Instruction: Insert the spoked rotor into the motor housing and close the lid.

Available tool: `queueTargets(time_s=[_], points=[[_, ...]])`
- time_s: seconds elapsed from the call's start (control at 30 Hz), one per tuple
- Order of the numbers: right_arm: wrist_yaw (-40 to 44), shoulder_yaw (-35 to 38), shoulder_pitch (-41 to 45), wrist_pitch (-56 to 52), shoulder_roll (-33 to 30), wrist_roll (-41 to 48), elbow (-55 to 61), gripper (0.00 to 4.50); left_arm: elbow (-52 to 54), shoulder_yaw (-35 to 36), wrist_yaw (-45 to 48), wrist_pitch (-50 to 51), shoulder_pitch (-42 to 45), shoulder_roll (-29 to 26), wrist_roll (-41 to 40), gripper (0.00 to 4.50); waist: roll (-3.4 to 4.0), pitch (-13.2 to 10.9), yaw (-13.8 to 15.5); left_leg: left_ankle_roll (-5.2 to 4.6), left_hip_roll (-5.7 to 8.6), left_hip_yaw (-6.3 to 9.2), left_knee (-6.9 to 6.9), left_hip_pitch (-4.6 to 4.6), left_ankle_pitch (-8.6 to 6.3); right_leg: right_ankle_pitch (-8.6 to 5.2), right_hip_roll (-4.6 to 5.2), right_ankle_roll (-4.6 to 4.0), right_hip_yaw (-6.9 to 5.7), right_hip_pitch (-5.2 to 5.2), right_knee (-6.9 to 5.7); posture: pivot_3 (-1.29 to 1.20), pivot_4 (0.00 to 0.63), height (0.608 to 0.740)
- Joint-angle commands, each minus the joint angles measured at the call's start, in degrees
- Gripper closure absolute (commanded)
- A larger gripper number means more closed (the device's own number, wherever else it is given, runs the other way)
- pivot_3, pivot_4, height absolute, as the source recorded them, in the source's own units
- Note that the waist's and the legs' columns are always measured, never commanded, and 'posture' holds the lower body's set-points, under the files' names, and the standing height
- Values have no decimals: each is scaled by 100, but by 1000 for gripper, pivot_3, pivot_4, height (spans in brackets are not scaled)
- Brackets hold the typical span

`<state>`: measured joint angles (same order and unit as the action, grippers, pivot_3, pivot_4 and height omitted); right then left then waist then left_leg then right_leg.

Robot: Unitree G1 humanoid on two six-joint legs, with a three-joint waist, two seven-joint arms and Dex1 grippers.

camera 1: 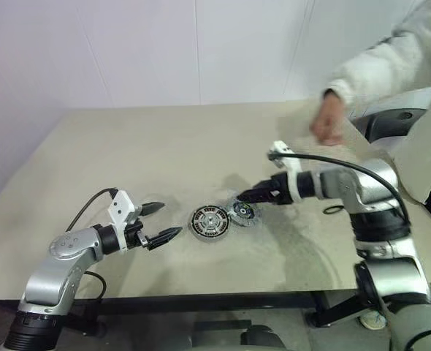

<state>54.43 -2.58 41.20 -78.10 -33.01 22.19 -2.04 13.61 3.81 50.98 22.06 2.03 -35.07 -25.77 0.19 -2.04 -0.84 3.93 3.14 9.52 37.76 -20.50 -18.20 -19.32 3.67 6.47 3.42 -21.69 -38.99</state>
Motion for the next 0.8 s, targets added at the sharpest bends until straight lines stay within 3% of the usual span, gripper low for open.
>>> queueTargets(time_s=[0.03,0.1,0.23,0.53,0.8], points=[[213,490,-582,264,-436,432,552,14,97,195,53,-43,20,-86,-110,0,-1,-1,6,0,-1,0,-1,0,0,0,0,0,0,1,1,0,0,740],[248,679,-902,434,-558,596,685,14,76,208,70,-47,23,-97,-116,0,1,-2,-10,0,-2,-4,-1,2,0,0,-1,0,1,4,2,0,0,740],[436,911,-1908,2010,-720,479,1001,14,-7,249,106,-42,77,-113,-160,0,-3,-5,14,-2,-3,-3,3,16,-1,-1,-3,2,-3,26,5,0,0,740],[752,566,-2688,4101,-786,99,1016,14,-191,441,145,-120,30,-147,-171,0,-6,-6,22,-3,-5,3,12,18,-1,0,-6,3,-7,35,9,0,0,740],[841,478,-2752,4357,-850,182,928,14,-534,564,290,-354,-32,-184,-106,0,-5,-7,26,-5,-5,4,13,20,-3,0,-5,3,-8,39,14,0,0,740]])
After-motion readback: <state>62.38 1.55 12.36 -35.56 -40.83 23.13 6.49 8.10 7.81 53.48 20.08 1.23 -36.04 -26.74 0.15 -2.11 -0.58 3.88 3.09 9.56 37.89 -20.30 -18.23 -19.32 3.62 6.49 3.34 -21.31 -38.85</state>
